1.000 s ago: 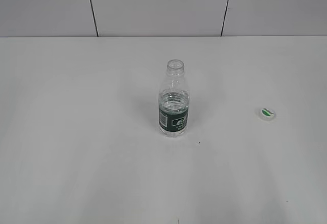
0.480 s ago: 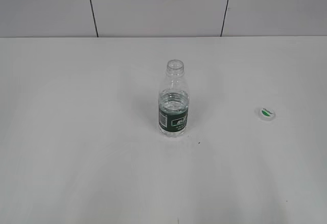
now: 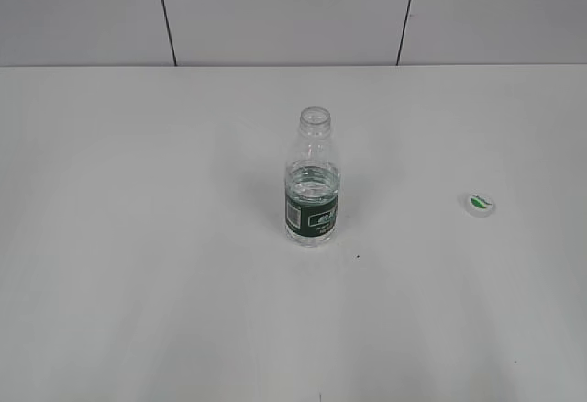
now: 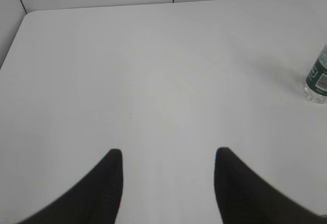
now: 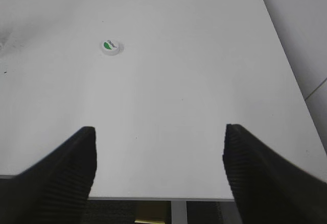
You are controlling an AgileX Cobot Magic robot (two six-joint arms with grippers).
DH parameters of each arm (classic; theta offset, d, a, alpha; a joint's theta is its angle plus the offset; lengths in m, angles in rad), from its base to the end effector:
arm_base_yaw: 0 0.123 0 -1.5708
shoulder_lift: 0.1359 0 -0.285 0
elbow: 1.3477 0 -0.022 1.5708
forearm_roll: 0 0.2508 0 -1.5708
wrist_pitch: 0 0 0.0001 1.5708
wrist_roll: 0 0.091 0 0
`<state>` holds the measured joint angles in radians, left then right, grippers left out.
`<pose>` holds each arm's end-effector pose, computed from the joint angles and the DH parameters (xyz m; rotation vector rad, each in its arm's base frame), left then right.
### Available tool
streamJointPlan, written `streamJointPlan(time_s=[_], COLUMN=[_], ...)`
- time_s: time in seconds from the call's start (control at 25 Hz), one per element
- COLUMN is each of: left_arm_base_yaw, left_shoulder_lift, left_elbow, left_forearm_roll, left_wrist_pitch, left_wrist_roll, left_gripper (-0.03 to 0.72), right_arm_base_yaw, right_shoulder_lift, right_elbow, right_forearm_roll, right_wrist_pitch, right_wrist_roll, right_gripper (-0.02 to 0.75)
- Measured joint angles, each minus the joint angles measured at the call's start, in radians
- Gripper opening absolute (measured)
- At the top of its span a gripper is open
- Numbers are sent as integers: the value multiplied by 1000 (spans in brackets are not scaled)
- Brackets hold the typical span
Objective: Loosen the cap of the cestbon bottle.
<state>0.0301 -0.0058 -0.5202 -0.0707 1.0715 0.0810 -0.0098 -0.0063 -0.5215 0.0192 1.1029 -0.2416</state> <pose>-0.0085 -0.0059 0.2821 0.0564 2.0263 -0.0142 -0.0101 0.0017 0.2798 -0.2400 2.0472 -0.1326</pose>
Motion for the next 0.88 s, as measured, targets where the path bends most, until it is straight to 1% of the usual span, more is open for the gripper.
streamJointPlan(time_s=[0.36,0.6,0.88], left_arm_base_yaw=[0,0,0], left_shoulder_lift=[0,0,0], left_elbow=[0,0,0], left_forearm_roll=[4,8,8], left_wrist_pitch=[0,0,0], left_wrist_roll=[0,-1,-1], left_gripper=[362,415,423], right_arm_base_yaw=[0,0,0], right_shoulder_lift=[0,0,0], right_elbow=[0,0,0], right_forearm_roll=[0,0,0], right_wrist_pitch=[0,0,0], right_wrist_roll=[1,2,3], right_gripper=[589,589,589])
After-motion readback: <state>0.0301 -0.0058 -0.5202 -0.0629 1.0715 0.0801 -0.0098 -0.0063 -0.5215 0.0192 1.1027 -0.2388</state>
